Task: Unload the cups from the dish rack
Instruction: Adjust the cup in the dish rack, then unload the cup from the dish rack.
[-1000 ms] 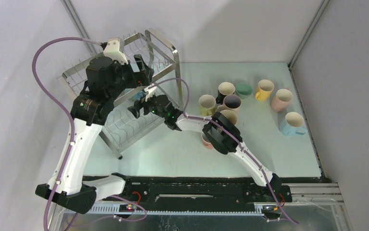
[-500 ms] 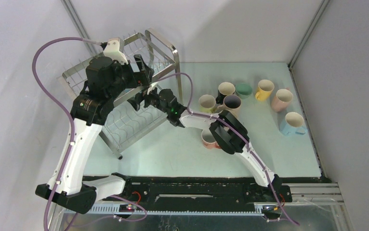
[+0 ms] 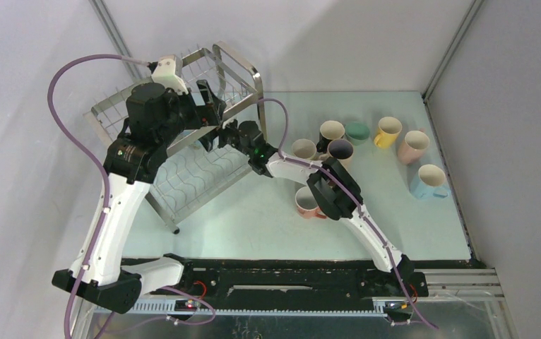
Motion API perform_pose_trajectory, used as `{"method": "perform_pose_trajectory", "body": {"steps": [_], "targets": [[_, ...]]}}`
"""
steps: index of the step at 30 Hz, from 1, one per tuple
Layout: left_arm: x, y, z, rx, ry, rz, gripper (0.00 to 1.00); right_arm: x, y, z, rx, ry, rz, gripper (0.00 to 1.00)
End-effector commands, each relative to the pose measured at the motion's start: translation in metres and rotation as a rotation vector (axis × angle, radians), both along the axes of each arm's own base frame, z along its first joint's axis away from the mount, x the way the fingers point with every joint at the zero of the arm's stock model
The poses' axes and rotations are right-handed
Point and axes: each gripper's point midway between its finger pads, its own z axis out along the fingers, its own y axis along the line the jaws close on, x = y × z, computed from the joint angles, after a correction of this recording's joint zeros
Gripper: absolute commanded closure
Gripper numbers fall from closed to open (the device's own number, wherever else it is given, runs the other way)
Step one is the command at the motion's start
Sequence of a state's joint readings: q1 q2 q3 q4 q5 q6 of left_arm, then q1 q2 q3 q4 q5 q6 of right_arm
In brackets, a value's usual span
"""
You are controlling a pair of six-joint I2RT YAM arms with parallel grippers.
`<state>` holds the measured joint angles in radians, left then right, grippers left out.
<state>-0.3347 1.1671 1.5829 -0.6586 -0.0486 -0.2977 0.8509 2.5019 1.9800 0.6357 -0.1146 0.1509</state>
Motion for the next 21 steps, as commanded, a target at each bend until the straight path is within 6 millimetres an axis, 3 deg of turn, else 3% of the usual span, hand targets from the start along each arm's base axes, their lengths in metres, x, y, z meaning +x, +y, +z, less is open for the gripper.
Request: {"method": "perform_pose_trajectory", "body": {"steps": [1, 21], "targets": [[0.003, -0.007, -0.006, -0.019, 0.019, -0.025, 0.00, 0.010, 0.002, 0.005, 0.011, -0.016, 0.002, 0.09], [0.003, -0.008, -0.004, -0.028, 0.016, -0.031, 0.00, 0.011, 0.007, -0.008, -0.047, 0.064, 0.017, 0.28]]}}
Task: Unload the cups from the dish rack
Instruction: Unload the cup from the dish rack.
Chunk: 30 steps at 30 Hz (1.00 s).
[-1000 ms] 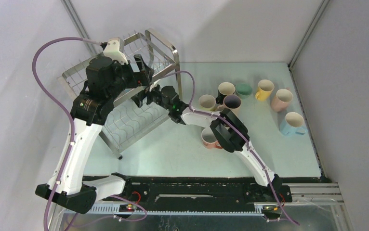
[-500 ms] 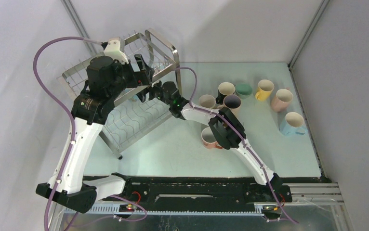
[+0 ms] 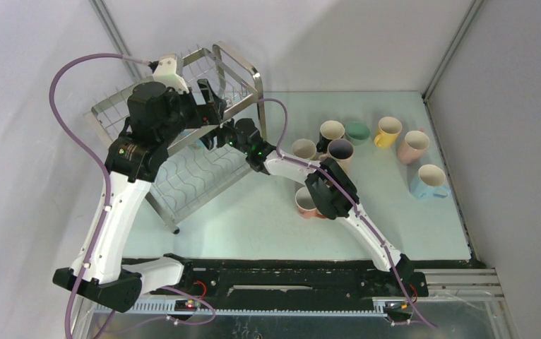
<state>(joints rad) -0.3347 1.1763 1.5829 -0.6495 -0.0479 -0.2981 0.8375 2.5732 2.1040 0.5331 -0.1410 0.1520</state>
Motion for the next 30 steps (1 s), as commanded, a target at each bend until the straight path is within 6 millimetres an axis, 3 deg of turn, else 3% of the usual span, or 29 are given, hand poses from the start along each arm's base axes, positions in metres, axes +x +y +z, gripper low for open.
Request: {"method": "perform_pose_trajectory", "body": {"steps": [1, 30], "targets": [[0.000, -0.007, -0.004, -0.029, 0.017, -0.030, 0.00, -0.002, 0.001, 0.007, -0.014, 0.034, 0.007, 0.28], [-0.004, -0.011, 0.003, -0.045, 0.001, -0.052, 0.00, -0.009, 0.004, -0.013, -0.113, 0.145, 0.039, 0.44]]}}
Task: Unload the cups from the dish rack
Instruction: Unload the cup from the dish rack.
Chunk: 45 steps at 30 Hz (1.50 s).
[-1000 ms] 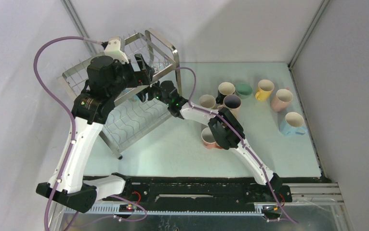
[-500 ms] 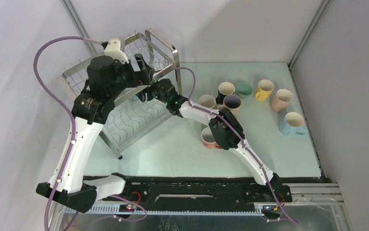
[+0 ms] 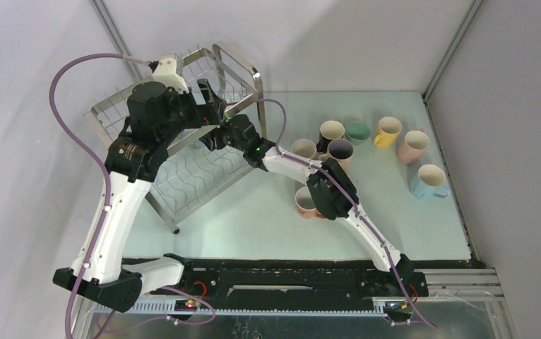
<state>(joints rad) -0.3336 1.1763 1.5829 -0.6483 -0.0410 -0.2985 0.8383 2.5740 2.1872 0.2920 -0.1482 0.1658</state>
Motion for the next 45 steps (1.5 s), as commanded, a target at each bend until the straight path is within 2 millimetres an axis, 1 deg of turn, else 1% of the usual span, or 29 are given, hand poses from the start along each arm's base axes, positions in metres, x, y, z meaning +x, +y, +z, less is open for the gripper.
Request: {"method": "perform_pose_trajectory", "body": {"steps": [1, 8, 17, 22, 25, 30, 37, 45], "targets": [[-0.003, -0.010, 0.003, -0.042, 0.003, -0.047, 0.00, -0.005, 0.005, 0.005, 0.000, 0.036, 0.032, 0.44], [-0.004, -0.011, 0.003, -0.045, 0.003, -0.052, 0.00, -0.002, 0.009, 0.003, 0.009, 0.048, 0.020, 0.50], [-0.003, -0.012, 0.004, -0.046, 0.002, -0.056, 0.00, -0.004, 0.010, 0.004, -0.001, 0.033, 0.007, 0.67], [-0.002, -0.012, 0.003, -0.046, 0.004, -0.057, 0.00, -0.011, 0.009, 0.004, -0.001, 0.020, 0.001, 0.78], [-0.001, -0.012, 0.002, -0.044, 0.008, -0.055, 0.00, -0.018, 0.007, 0.011, 0.029, 0.018, 0.002, 0.84], [-0.001, -0.012, 0.001, -0.043, 0.009, -0.053, 0.00, -0.027, 0.008, 0.035, 0.081, -0.007, 0.007, 0.88], [-0.001, -0.011, -0.001, -0.040, 0.011, -0.049, 0.00, -0.042, 0.015, 0.064, 0.118, -0.036, 0.027, 0.92], [0.000, -0.012, -0.001, -0.043, 0.010, -0.050, 0.00, -0.057, 0.013, 0.083, 0.139, -0.013, -0.004, 0.96]]}}
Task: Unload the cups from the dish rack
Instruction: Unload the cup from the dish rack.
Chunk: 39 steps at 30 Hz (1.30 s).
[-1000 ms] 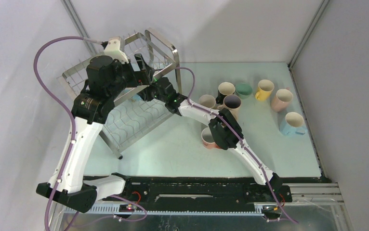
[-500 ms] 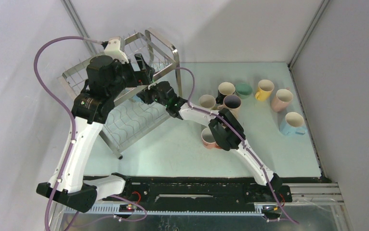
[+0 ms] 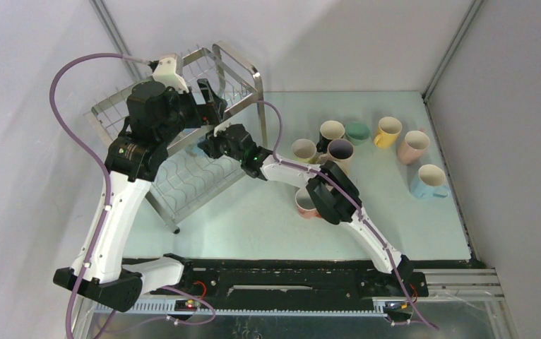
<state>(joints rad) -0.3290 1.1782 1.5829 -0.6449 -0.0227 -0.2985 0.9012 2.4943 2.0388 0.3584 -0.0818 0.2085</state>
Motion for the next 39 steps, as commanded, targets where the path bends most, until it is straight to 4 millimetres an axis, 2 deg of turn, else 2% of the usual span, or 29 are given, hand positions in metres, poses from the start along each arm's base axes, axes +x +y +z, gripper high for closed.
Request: {"method": "perform_pose_trajectory", "body": {"steps": [1, 14, 26, 28, 33, 39], "targets": [[-0.001, -0.010, -0.001, -0.039, 0.011, -0.038, 0.00, -0.021, 0.000, 0.083, 0.121, -0.040, -0.004, 0.96], [-0.004, -0.009, -0.001, -0.044, 0.008, -0.038, 0.00, -0.039, -0.018, 0.087, 0.100, 0.005, -0.073, 1.00], [-0.007, -0.009, -0.001, -0.045, 0.005, -0.039, 0.00, -0.060, -0.033, 0.071, 0.058, 0.062, -0.110, 0.99], [-0.007, -0.009, -0.001, -0.047, 0.005, -0.040, 0.00, -0.061, -0.034, 0.066, 0.039, 0.066, -0.119, 0.94], [-0.007, -0.009, -0.002, -0.047, 0.007, -0.041, 0.00, -0.060, -0.034, 0.054, 0.018, 0.075, -0.131, 0.67], [-0.007, -0.009, -0.002, -0.046, 0.004, -0.042, 0.00, -0.056, -0.035, 0.042, -0.007, 0.076, -0.148, 0.50]]}}
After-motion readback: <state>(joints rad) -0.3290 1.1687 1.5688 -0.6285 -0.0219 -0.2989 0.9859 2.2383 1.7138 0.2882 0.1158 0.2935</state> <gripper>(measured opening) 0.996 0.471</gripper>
